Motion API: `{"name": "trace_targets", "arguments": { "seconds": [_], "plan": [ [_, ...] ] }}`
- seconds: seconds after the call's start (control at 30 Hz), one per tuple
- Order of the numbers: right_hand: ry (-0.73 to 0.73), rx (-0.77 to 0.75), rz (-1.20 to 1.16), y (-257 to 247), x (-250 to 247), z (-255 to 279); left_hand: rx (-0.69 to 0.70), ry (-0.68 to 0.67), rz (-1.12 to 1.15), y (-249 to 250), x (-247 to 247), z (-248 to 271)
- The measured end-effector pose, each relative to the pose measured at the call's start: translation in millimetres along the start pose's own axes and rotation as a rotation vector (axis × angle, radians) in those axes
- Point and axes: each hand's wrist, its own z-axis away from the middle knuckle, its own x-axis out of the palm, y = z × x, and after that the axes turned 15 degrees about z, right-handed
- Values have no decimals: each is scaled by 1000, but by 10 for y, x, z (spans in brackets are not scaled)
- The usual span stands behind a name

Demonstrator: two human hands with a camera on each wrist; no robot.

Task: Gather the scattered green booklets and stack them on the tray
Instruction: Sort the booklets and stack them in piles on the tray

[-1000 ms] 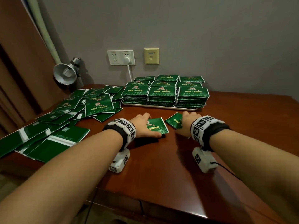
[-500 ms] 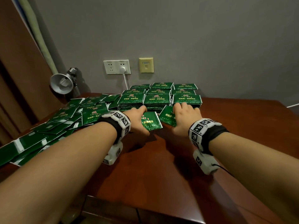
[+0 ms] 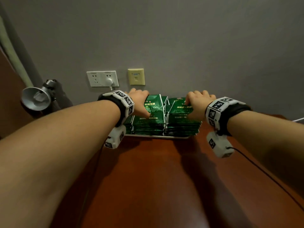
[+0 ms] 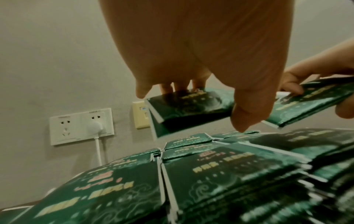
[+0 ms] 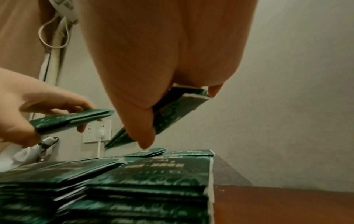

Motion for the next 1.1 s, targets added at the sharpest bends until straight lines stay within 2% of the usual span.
{"name": "trace_targets", "arguments": {
  "seconds": [0.27,0.57,0.67,0.87,1.1],
  "plan": [
    [-61,-78,42,-28,140,-744,-23,-145,22,-155,220,-817],
    [-162,-133,61,-79,184,-1098,-34,-238,68,-133,336,-1159],
    [-163,-140,42,-73,167,-1085,-37,-250,95,-123,324,-1133],
    [-130,-170,25,-132,-26,-893,-28,-147,53,-70,143,-887],
    [-89,-344,-4,-743,-353,-251,-99,-128,33,-190,118,-15]
  ]
}}
